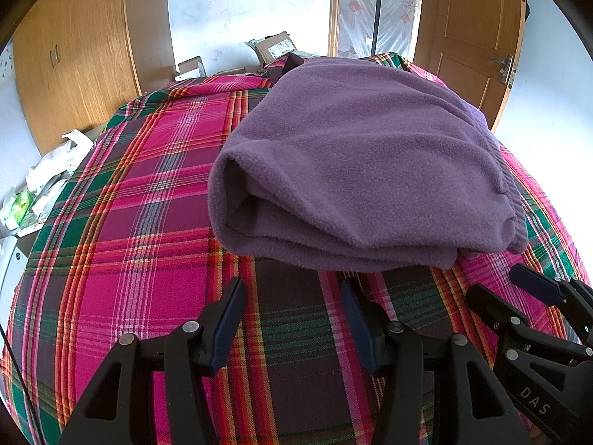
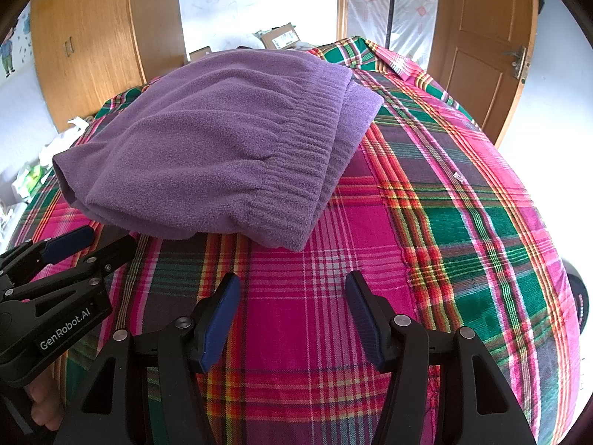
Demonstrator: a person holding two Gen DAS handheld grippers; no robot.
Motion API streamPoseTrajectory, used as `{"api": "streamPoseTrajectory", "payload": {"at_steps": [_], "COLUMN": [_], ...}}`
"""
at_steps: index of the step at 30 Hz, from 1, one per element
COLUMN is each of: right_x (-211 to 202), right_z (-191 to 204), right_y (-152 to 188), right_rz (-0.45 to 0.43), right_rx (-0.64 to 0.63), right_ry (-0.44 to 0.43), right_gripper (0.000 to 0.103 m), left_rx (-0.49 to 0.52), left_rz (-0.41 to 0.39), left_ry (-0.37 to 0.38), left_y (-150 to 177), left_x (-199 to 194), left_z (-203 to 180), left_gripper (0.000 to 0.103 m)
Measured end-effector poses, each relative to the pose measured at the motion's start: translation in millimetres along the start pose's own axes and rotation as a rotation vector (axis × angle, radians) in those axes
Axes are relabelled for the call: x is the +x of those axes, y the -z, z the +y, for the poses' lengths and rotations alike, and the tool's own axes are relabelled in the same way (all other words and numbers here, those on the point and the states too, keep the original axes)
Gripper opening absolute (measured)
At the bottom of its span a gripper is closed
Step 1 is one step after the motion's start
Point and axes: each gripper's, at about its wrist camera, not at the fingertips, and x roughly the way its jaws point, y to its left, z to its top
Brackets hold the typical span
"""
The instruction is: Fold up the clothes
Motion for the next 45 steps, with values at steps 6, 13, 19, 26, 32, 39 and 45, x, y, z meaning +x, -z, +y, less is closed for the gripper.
{"api": "streamPoseTrajectory", "payload": {"at_steps": [6,13,19,26,32,39,45], "right_x": [0,0,0,1,1,0,-5], "right_z": [0,0,-1,0,-1,-11,-39], "right_y": [0,0,0,0,0,-2,-6], "right_rz": [0.000,0.000,0.000,0.000,0.000,-0.012,-0.074], "right_rx": [0.000,0.000,0.000,0.001,0.003,0.044,0.179], "right_ry": [0.000,0.000,0.000,-0.001,-0.004,-0.066,-0.222], "right_gripper": [0.061,0.061,0.061,0.061,0.061,0.062,0.061], "left_rx": [0.000,0.001,0.002,0.005,0.005,0.012,-0.003], "left_rz": [0.000,0.001,0.001,0.001,0.001,0.001,0.000], "left_ry": [0.000,-0.001,-0.003,-0.005,-0.006,0.014,0.068], "left_y": [0,1,0,0,0,1,-1], "left_x": [0,-1,-2,-1,0,-1,-9], "left_z": [-1,-2,0,-1,-1,2,10], "left_gripper": [0.054,0.054,0.054,0.054,0.055,0.055,0.055]}}
